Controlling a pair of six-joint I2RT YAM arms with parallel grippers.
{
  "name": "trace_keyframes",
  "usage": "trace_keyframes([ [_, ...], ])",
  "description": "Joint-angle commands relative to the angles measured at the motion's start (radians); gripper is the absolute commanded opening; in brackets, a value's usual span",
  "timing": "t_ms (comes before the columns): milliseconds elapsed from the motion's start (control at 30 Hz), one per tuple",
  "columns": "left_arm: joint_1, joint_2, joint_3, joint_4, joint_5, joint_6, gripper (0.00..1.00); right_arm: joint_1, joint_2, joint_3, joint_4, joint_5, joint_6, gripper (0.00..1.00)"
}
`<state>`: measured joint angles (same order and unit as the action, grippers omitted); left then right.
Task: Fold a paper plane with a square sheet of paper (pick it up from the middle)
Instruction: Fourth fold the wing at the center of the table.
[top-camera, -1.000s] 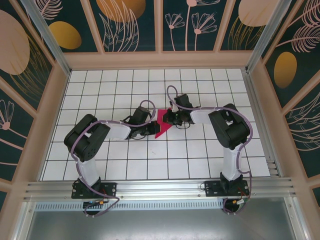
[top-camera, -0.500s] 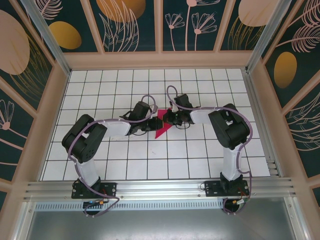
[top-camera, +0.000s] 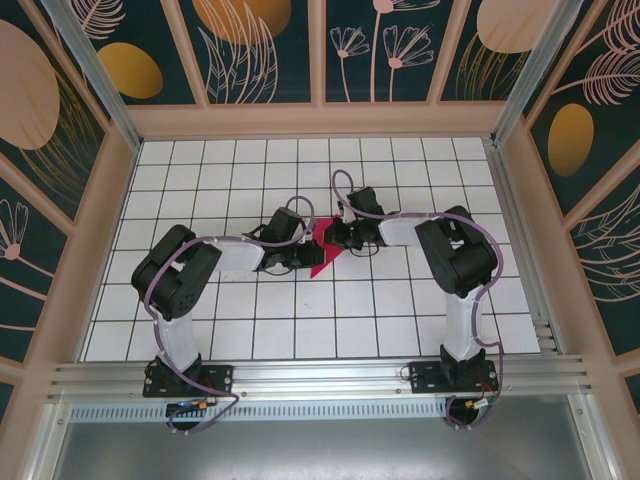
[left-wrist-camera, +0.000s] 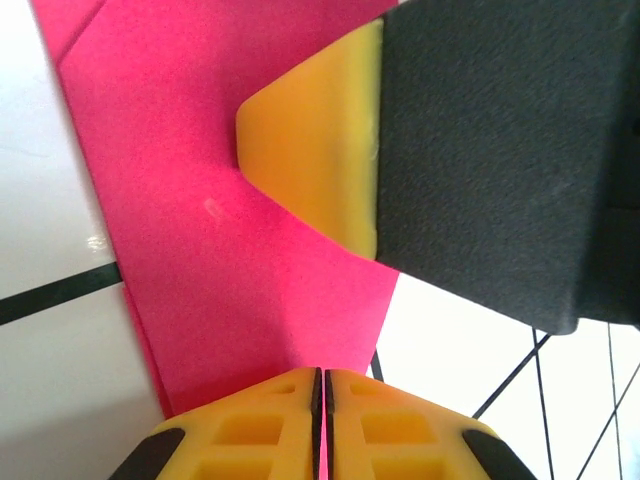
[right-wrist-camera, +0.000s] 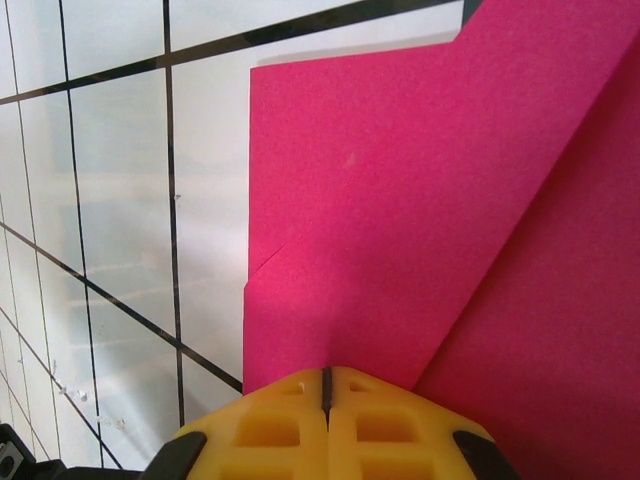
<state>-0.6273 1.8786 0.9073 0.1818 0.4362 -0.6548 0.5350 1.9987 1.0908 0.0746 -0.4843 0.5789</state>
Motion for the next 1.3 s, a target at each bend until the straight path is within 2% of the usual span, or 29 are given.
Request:
trace_keyframes([
  [0, 0.006, 0.01, -0.016, -0.068, -0.024, 0.026, 0.13, 0.006, 0.08, -0.012, -0.087, 0.076, -0.014, 0.01],
  [433, 0.003, -0.029, -0.119, -0.007, 0.015, -0.017, 0.11, 0.006, 0.089, -0.009, -0.092, 0.079, -0.011, 0.01],
  [800, -0.002, -0.098, -0.165, -0.058, -0.012, 0.007, 0.1, 0.006, 0.094, -0.01, -0.095, 0.081, -0.005, 0.01],
  [1033, -0.002, -0.193, -0.149, 0.051, -0.007, -0.061, 0.13, 0.006, 0.095, -0.008, -0.094, 0.082, -0.004, 0.01],
  [1267, -0.003, -0.141, -0.146, 0.077, 0.04, -0.08, 0.14, 0.006, 0.103, -0.005, -0.095, 0.079, -0.004, 0.01],
])
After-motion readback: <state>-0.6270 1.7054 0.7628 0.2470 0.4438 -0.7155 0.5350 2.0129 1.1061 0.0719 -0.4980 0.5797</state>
